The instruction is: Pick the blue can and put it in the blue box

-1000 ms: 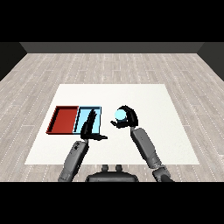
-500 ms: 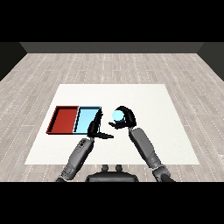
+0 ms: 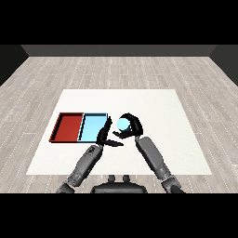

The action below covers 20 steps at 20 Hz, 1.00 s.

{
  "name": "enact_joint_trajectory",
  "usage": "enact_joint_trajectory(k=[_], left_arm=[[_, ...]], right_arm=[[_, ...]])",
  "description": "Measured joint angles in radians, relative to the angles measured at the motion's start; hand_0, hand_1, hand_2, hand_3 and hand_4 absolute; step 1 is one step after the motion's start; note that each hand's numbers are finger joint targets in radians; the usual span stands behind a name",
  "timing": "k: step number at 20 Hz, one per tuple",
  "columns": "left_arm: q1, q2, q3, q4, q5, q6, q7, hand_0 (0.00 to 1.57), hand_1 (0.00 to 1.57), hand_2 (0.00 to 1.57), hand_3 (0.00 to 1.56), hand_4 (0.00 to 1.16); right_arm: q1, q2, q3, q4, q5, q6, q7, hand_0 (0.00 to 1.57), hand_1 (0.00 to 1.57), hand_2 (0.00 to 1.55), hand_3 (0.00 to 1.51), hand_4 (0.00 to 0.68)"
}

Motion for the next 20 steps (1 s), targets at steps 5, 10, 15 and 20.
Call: enact_joint_trajectory(k=[5, 10, 15, 20], left_arm=[[-0.028, 0.000, -0.036, 0.018, 0.035, 0.029, 0.008, 0.00, 0.00, 0.00, 0.00, 0.00], [-0.039, 0.000, -0.062, 0.023, 0.064, 0.031, 0.011, 0.00, 0.00, 0.00, 0.00, 0.00], [-0.055, 0.000, -0.078, 0.048, 0.073, 0.043, -0.009, 0.00, 0.00, 0.00, 0.00, 0.00], [-0.067, 0.003, -0.088, 0.042, 0.086, 0.044, 0.004, 0.00, 0.00, 0.00, 0.00, 0.00]], right_arm=[[-0.022, 0.001, 0.041, 0.016, -0.031, -0.024, -0.013, 1.39, 1.39, 1.44, 1.40, 0.659], [-0.026, 0.001, 0.054, 0.001, -0.012, -0.027, 0.002, 1.41, 1.41, 1.43, 1.39, 0.646], [-0.031, 0.001, 0.080, 0.013, -0.021, -0.031, -0.008, 1.43, 1.43, 1.43, 1.39, 0.620], [-0.009, 0.001, 0.136, -0.050, -0.019, -0.070, 0.028, 1.40, 1.40, 1.44, 1.39, 0.612]])
